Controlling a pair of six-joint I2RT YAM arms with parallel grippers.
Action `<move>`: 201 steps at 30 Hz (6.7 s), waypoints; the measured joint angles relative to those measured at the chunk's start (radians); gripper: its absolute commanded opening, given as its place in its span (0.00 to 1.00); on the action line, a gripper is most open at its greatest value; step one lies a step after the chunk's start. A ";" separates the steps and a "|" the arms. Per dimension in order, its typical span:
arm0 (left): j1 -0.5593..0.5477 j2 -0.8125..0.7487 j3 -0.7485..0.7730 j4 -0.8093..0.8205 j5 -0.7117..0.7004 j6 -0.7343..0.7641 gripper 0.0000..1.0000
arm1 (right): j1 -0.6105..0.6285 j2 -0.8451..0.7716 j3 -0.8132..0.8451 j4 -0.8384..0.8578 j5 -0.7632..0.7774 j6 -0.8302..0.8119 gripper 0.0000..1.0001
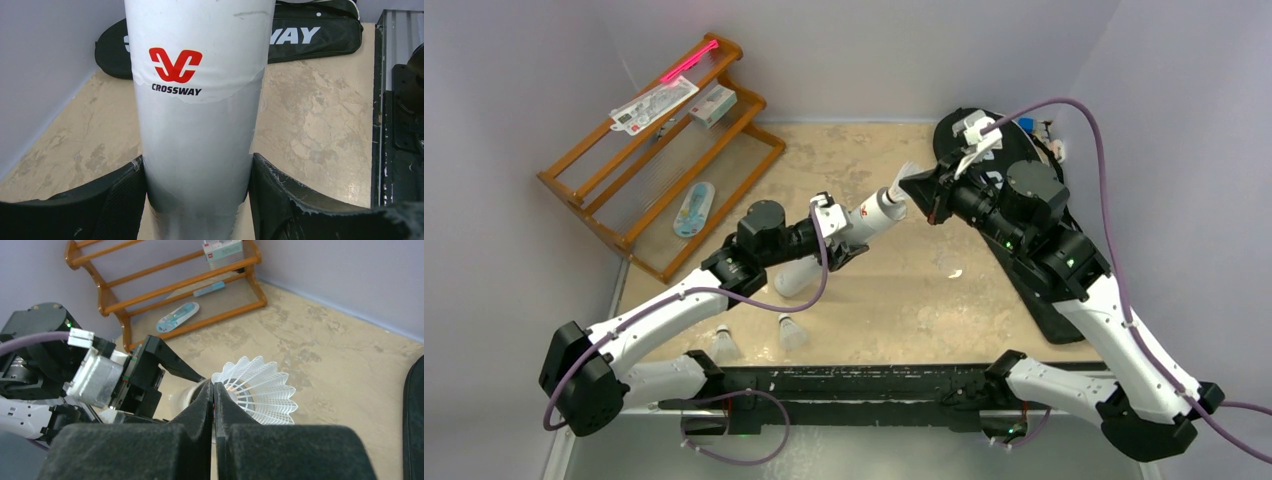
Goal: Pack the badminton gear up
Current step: Place the shuttlecock at the shuttle tube, then pick up the shuttlecock at the center of the board, then place the shuttlecock at the shuttle tube, then adjust the shuttle tube.
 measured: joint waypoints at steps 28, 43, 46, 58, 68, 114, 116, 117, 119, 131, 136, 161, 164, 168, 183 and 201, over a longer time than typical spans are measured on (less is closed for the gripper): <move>0.000 -0.005 0.000 0.060 0.014 -0.033 0.26 | 0.000 -0.043 -0.048 -0.047 -0.063 0.021 0.53; 0.011 -0.071 -0.056 0.262 -0.150 -0.130 0.26 | 0.000 -0.177 -0.145 -0.180 0.048 0.096 0.54; 0.035 -0.072 -0.106 0.390 -0.171 -0.181 0.26 | 0.000 -0.194 -0.212 -0.189 0.042 0.112 0.54; 0.174 0.053 -0.251 0.827 -0.175 -0.349 0.27 | 0.008 -0.189 -0.528 -0.092 -0.167 0.166 0.51; 0.212 0.041 -0.278 0.844 -0.289 -0.294 0.27 | 0.329 -0.051 -0.706 0.098 -0.010 0.195 0.51; 0.219 -0.167 -0.340 0.607 -0.419 -0.127 0.26 | 0.687 0.555 -0.657 0.888 0.366 -0.076 0.00; 0.219 -0.167 -0.340 0.606 -0.398 -0.108 0.26 | 0.682 0.435 -0.660 0.803 0.375 -0.039 0.00; 0.219 -0.167 -0.340 0.605 -0.385 -0.097 0.26 | 0.672 0.370 -0.657 0.753 0.371 -0.018 0.00; 0.219 -0.167 -0.340 0.601 -0.367 -0.074 0.26 | 0.631 0.270 -0.629 0.631 0.349 0.024 0.00; 0.183 -0.166 -0.364 0.589 -0.299 0.020 0.23 | 0.209 0.011 -0.389 -0.029 0.121 0.150 0.00; 0.157 -0.167 -0.372 0.581 -0.242 0.053 0.23 | 0.100 0.011 -0.132 -0.224 0.000 0.148 0.00; 0.060 -0.199 -0.391 0.466 0.064 0.190 0.23 | 0.090 0.081 0.251 -0.533 -0.205 0.150 0.00; 0.056 -0.206 -0.393 0.458 0.085 0.190 0.23 | 0.090 0.111 0.250 -0.533 -0.186 0.150 0.03; 0.053 -0.212 -0.399 0.458 0.109 0.190 0.23 | 0.090 0.140 0.247 -0.532 -0.169 0.145 0.37; 0.048 -0.218 -0.409 0.475 0.138 0.175 0.23 | 0.090 0.138 0.193 -0.526 -0.018 0.111 0.61; 0.047 -0.261 -0.330 0.381 -0.303 -0.029 0.21 | 0.090 -0.183 -0.270 -0.245 -0.037 0.072 0.88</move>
